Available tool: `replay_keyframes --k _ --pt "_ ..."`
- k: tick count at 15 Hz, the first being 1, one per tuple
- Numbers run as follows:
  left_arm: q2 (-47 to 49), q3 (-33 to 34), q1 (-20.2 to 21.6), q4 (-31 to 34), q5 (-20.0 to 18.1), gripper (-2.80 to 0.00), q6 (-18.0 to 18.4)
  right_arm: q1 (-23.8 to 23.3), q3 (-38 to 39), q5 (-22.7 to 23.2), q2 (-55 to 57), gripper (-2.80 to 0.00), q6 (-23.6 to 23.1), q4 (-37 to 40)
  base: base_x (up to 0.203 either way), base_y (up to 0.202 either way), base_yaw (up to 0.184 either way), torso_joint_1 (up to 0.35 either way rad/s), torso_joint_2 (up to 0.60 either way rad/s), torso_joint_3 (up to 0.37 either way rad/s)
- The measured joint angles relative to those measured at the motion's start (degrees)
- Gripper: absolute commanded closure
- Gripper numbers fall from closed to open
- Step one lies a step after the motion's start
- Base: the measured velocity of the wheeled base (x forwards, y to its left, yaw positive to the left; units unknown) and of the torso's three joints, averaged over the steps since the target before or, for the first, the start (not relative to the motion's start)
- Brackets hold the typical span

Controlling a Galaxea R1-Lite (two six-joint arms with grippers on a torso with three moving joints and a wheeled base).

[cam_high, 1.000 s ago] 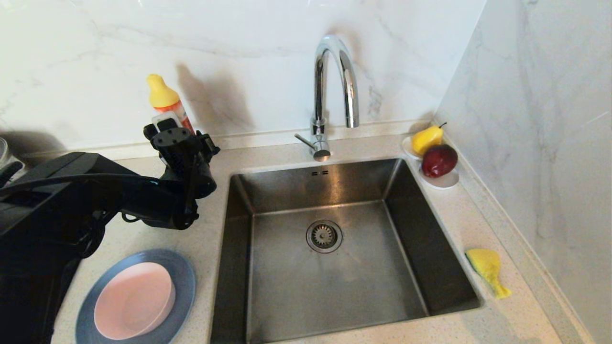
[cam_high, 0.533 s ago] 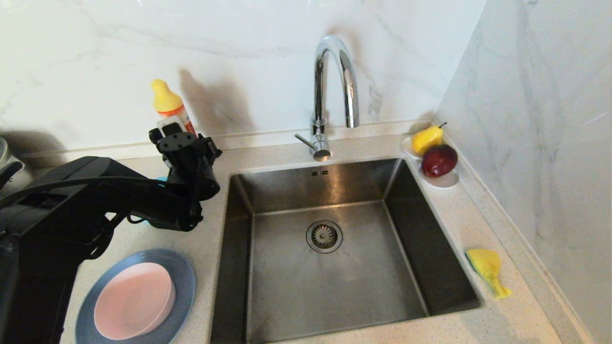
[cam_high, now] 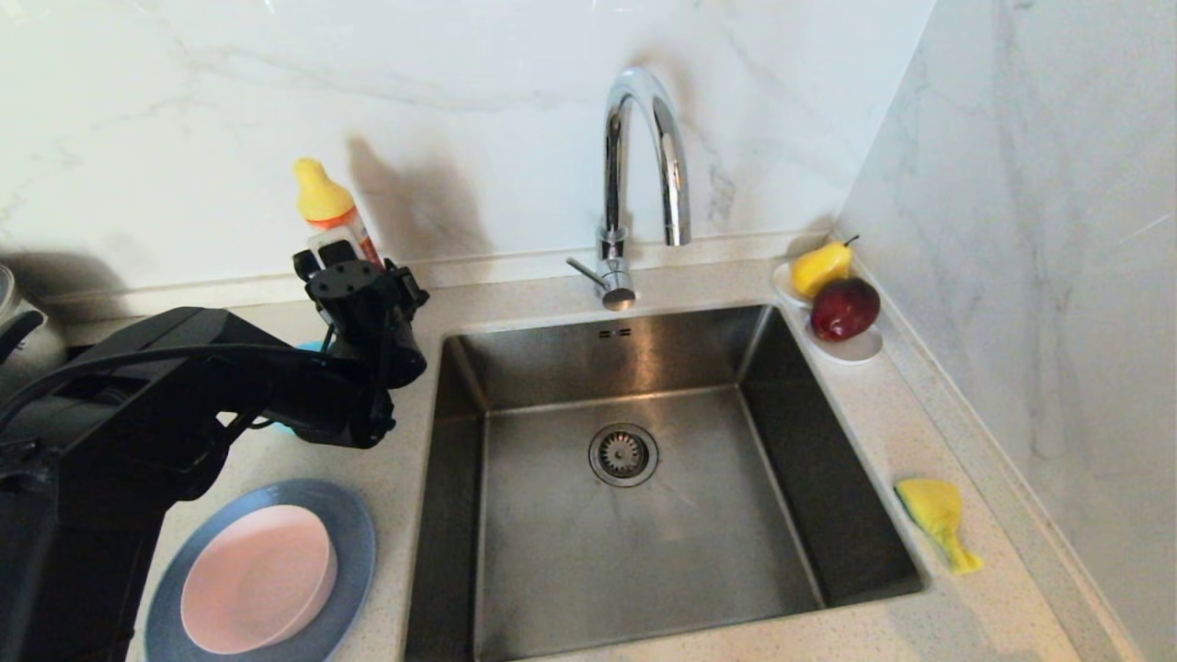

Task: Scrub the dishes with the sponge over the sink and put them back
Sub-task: Place the dish soap on the table, then turn on the faucet

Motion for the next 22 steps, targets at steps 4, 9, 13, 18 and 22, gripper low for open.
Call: replay_keyframes --k 4,9,13,18,22 --pt "0.1 0.0 0.0 -0.1 0.0 -2.80 -0.1 0.0 0.0 0.0 0.0 0.00 0.0 0.0 0.000 0.000 0.000 0.000 0.00 0.000" --pt "-1.4 0.1 -0.1 -1.2 -0.1 -2.80 0.1 0.0 0.0 0.0 0.0 0.00 0.0 0.0 0.000 0.000 0.000 0.000 0.00 0.000" --pt "-7.4 0.5 0.0 0.4 -0.2 -2.80 0.3 0.0 0.0 0.0 0.0 0.00 0.0 0.0 0.000 0.000 0.000 0.000 0.00 0.000" --pt "-17.8 2.4 0.2 4.6 -0.2 -2.80 0.4 0.0 0.0 0.0 0.0 0.00 0.0 0.0 0.000 0.000 0.000 0.000 0.00 0.000" --pt "-27.8 2.9 0.2 11.2 -0.3 0.00 0.3 0.0 0.0 0.0 0.0 0.00 0.0 0.0 0.000 0.000 0.000 0.000 0.00 0.000"
